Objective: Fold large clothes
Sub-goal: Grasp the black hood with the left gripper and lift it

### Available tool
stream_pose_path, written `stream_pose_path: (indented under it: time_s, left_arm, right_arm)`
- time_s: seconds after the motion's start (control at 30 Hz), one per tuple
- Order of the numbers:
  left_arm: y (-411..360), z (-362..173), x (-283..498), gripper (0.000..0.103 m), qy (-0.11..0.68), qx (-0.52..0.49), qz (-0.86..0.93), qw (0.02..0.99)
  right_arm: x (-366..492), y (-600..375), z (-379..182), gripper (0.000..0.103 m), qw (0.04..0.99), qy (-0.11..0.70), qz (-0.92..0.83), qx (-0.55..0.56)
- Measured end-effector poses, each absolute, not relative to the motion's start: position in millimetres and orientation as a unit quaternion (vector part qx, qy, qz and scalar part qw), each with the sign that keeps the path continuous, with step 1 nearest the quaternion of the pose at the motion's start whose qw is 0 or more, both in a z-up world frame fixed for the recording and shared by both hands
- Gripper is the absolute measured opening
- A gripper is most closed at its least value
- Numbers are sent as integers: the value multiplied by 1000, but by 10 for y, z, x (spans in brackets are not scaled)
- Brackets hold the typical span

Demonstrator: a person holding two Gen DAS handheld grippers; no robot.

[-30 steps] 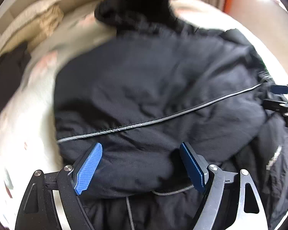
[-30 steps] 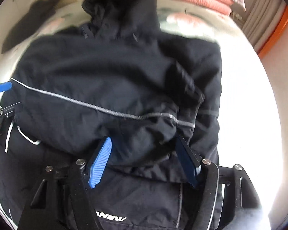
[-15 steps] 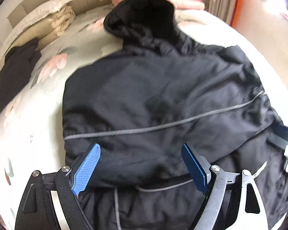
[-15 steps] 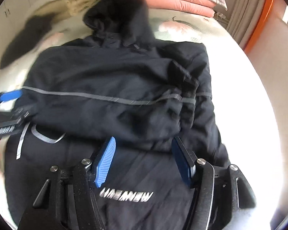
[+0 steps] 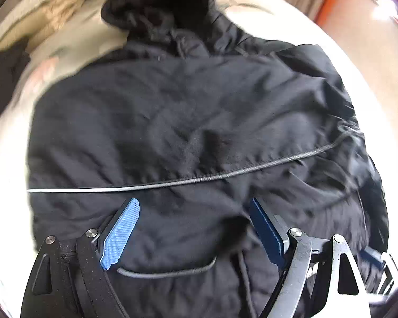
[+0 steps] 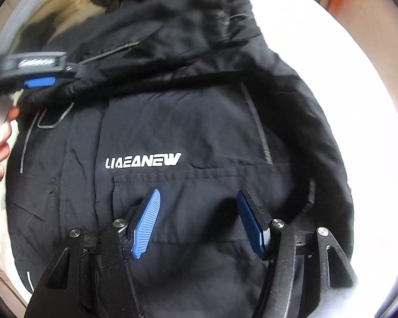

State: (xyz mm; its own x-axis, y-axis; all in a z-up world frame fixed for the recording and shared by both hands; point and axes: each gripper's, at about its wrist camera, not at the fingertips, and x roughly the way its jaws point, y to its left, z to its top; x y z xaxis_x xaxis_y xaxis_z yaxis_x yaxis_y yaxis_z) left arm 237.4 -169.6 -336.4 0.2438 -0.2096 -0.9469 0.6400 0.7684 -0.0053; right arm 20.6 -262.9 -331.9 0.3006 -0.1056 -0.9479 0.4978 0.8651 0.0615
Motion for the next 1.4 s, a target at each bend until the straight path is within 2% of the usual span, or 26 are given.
stream_pose_path:
  time_s: [0.17,0.27,0.43,0.73,0.87,1.1,1.13,1.17,1.2,1.23,1.3,1.4]
  left_arm:
    - [-1440,-2994,2517,86,517,183,-301,780]
    - [-1288,-2813,2758,86,505,169,-301,791]
    - [-1235,-2748,3239,86,497,165,-297,799]
    - [-1510,-2732,4399,86,449,189,-288,825]
    - [-1836,-2779,5150,86,443,169,-271,837]
    - [-2148,-3104,5813,85,462,143,-275,831]
    - [-2178,-3184,5898,75,465,138,-269,832]
    - [-2187,-3271,5965,40,475,132,-268,828]
    - [-2182,-3335,5994,20,485,125,-273,821]
    - [-2138,-3442,6021,12,503,107,-292,807]
    - [-2054,-3572,5969,11,489,128,-291,812]
    - [-1926,-3816,5893,12,491,155,-302,802]
  right_arm:
    - [305,-2817,-3013,65,800,538,-197,181]
    - [654,-2942,-2764,65,813,520,-194,175]
    - [1698,-3123,-2440,65,834,505,-172,143]
    - [3675,-3633,-2238,65,869,456,-166,96]
    - [4396,-3859,-2320,65,874,443,-164,113]
    - [5261,-3994,-2812,64,865,464,-143,125]
    - [5364,-3996,-2898,61,863,467,-145,126]
    - [5347,-4022,-2939,45,859,473,-150,127]
    - [5378,-4037,-2999,23,855,478,-154,125]
    - [5358,-4046,-3020,15,857,477,-159,114]
    - [5220,-4088,-3051,14,857,478,-169,89]
    - [4974,-4384,-3241,9,846,491,-177,108]
